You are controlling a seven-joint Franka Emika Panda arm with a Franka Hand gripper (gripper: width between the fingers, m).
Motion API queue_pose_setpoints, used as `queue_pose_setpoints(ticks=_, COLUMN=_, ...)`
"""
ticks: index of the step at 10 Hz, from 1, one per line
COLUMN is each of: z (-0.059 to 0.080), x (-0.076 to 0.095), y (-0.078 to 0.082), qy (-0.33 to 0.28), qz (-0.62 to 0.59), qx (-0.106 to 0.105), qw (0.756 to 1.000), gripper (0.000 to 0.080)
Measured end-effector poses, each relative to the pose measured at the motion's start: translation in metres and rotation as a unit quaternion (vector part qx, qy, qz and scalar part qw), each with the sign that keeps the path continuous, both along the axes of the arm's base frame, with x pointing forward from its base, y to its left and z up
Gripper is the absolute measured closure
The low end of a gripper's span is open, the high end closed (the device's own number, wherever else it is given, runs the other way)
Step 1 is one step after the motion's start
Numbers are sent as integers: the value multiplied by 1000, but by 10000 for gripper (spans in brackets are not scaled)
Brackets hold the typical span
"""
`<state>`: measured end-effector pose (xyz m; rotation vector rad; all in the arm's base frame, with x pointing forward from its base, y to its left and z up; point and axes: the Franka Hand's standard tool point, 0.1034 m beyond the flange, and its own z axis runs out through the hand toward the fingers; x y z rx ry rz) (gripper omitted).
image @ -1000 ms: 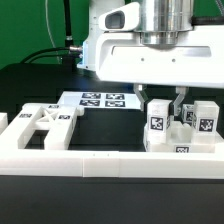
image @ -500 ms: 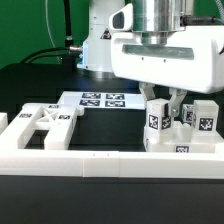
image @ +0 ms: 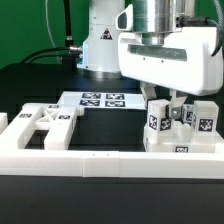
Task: Assemble chair
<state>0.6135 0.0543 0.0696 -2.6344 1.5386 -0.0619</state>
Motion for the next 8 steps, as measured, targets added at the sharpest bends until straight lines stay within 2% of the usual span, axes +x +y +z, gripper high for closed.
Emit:
queue_pose_setpoints(ticks=1, z=-1, x=0, y=-1, qy=-3, qz=55, qx=-6, qw=998, gripper=305)
queue_pose_setpoints(ticks=2, z=-1, x=0, y=-2, qy=-6, qz=111, qx=-11, qw=994, gripper=184)
queue_pose_setpoints(ticks=3, z=-1, x=0, y=-2, qy=-8, qz=145, qx=-14, qw=989, gripper=160)
queue_pose_setpoints(ticks=8, z=2, x=4, y=-5, qy=-25, qz=397, qx=-35, qw=917, gripper=151)
